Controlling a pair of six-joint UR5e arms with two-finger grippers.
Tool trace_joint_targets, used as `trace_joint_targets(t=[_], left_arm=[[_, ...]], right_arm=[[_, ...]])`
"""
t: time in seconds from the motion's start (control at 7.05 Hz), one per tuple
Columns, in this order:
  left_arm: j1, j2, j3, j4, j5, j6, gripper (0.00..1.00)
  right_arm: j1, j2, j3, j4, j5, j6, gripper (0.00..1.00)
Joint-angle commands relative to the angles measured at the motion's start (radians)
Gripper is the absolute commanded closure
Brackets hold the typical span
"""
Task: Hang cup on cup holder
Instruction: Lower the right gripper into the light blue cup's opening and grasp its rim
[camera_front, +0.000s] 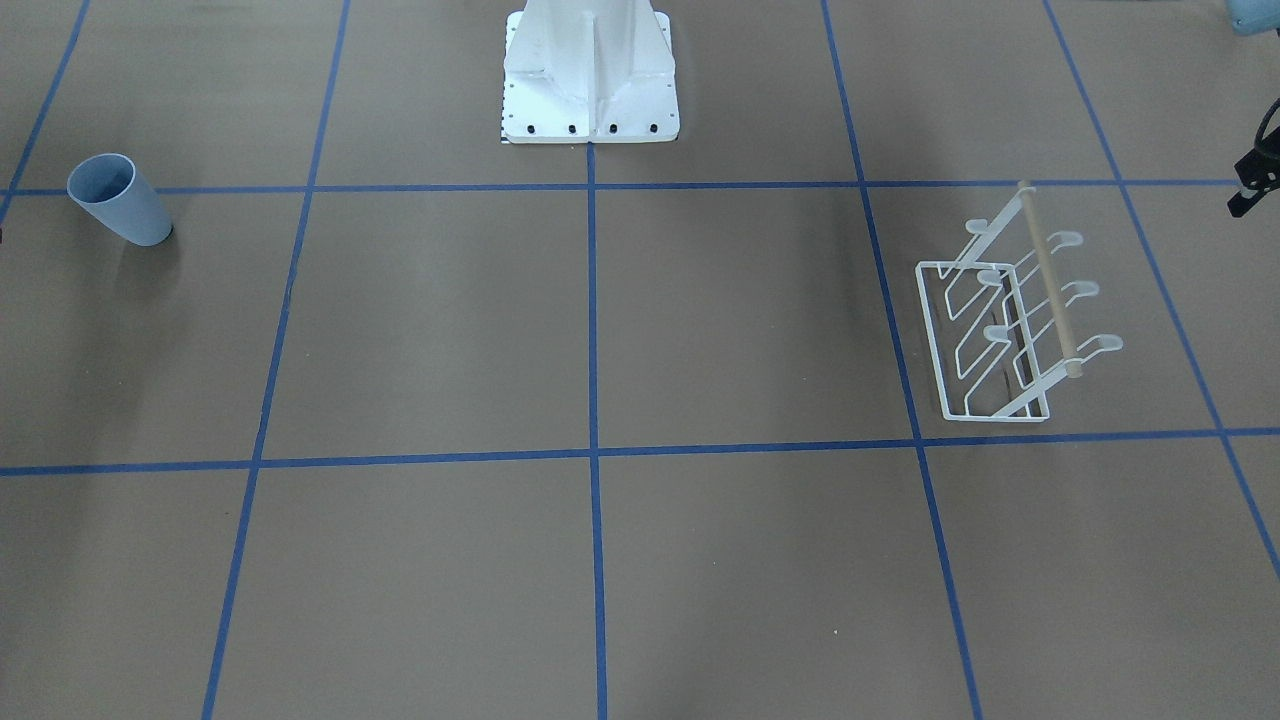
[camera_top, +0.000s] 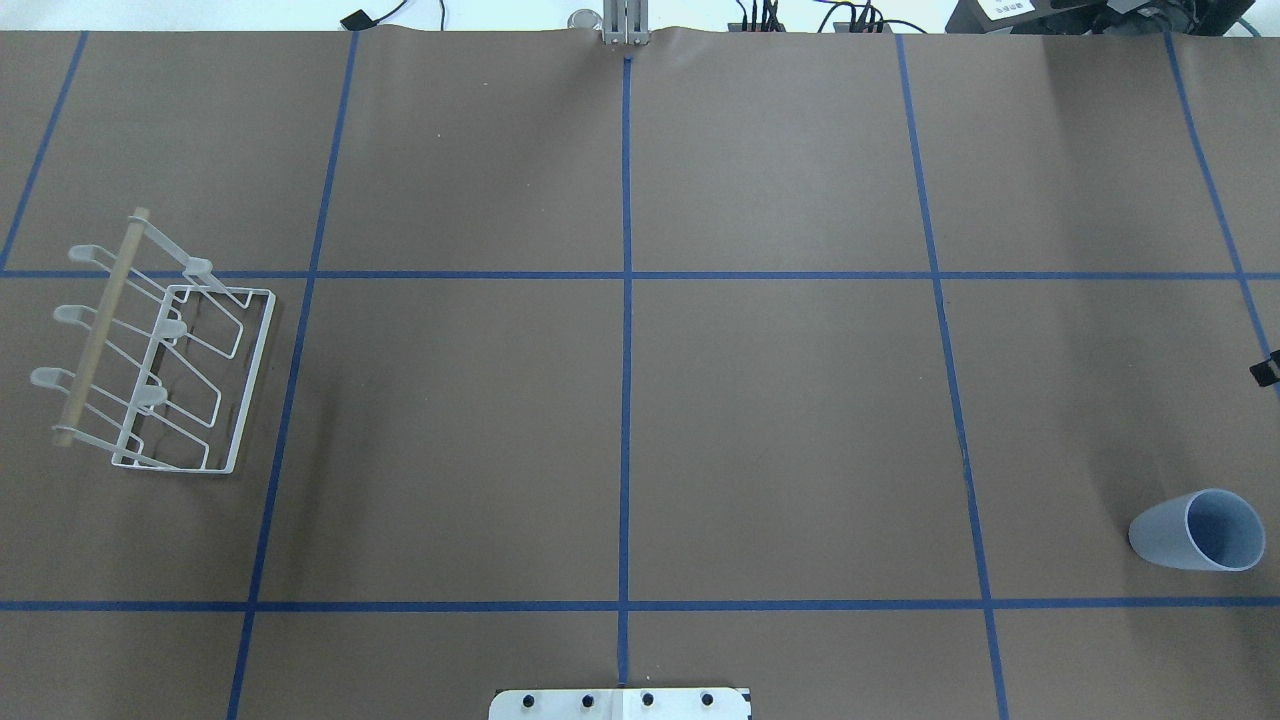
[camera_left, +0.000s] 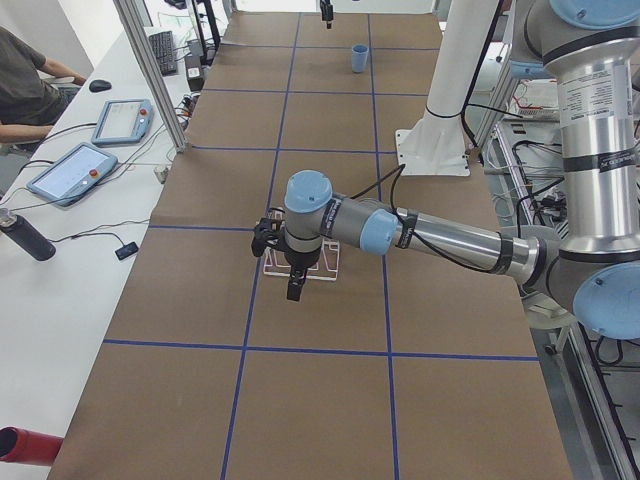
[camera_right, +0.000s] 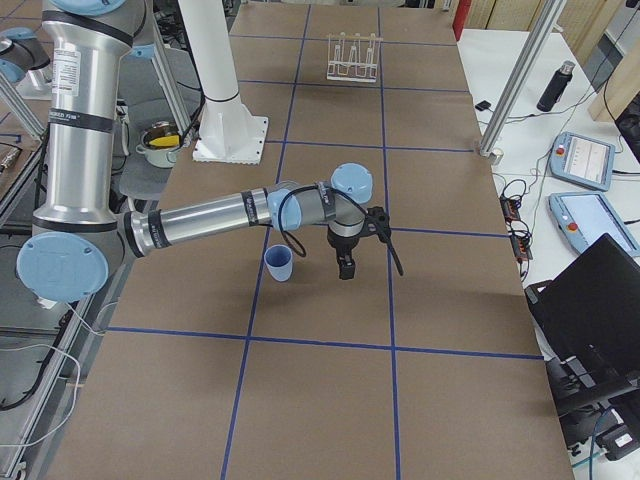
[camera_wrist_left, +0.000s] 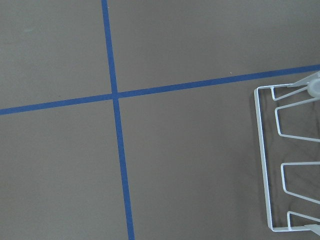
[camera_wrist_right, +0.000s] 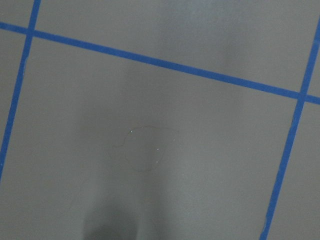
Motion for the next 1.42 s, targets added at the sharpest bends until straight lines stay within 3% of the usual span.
trace_joint_targets(t=[0.0, 0.99, 1.28], left_arm=[[0.001, -0.001, 0.000, -0.006, 0.001, -0.001, 0.02], [0.001, -0.018, 0.014, -0.006, -0.001, -0.003, 0.02], [0.001, -0.027, 0.012, -0.004, -0.001, -0.005, 0.02]], right_arm=[[-0.169, -0.118, 0.012, 0.295, -0.009, 0.228, 0.01], [-0.264, -0.167, 0.001, 0.294, -0.042, 0.219, 0.06], [-0.277, -0.157, -0.019, 0.293, -0.042, 0.219, 0.21]])
